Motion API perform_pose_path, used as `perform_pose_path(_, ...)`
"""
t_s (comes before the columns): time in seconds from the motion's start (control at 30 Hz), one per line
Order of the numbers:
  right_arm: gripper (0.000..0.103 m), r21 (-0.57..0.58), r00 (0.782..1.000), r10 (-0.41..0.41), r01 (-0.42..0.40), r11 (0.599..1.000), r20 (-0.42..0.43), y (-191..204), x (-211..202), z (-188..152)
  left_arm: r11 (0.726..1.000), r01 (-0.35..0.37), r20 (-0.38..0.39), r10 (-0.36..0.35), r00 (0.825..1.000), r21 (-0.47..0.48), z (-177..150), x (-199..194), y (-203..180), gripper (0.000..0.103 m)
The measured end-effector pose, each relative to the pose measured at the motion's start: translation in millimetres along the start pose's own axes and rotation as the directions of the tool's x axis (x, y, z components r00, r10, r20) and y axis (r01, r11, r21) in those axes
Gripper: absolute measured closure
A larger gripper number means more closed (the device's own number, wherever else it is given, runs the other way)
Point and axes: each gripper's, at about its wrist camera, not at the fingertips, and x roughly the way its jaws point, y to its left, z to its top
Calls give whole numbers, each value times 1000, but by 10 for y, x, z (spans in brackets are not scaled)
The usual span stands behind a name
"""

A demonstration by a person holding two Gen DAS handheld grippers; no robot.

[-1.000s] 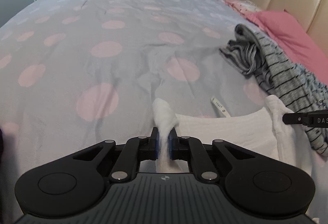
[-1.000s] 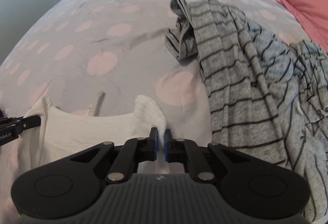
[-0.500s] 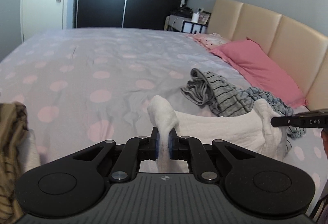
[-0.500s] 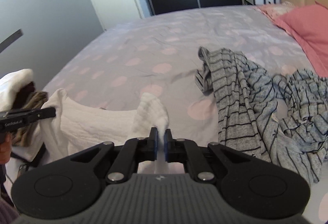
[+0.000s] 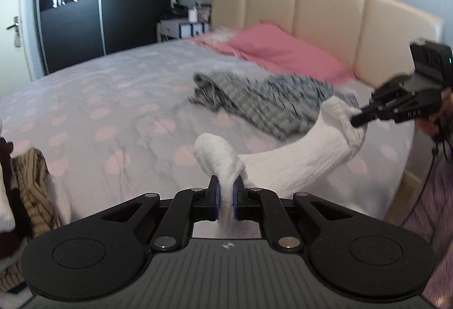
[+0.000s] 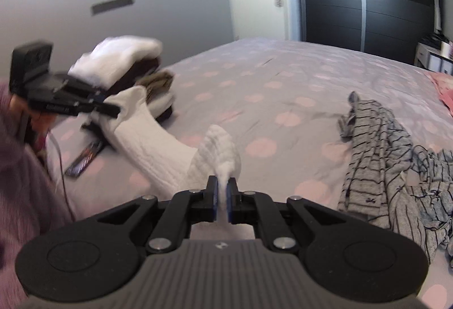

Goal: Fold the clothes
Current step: 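Grasp the collar end with the left tool while the right tool grasps it, then fold the collar end over onto the hem with both tools and release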

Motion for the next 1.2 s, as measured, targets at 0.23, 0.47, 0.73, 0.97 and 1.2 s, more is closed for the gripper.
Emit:
perform_pose_path(0.23,95,-216,980,64,-104,971,-187,375,60,-319,981,160,-154,-142,978,113,-403,102,-346,96)
perform_pose_path(0.47,95,-323,942,58,-171,931,-331,553,322,-632,942,228,-309,-147,940,248,-801,301,-624,96)
perform_pose_path(0.73,88,-351,899,85,-253,902,-430,663,428,-863,905,303,-381,-178,908,299,-962,320,-764,93)
perform_pose_path(0.97,70,-362,845,152,-373,855,-513,842,368,-935,865,378,-455,-205,867,331,-1054,269,-844,92)
perform_pose_path(1.2,65,-317,809,203,-428,846,-551,849,208,-929,825,465,-516,-259,816,321,-1127,115,-887,84)
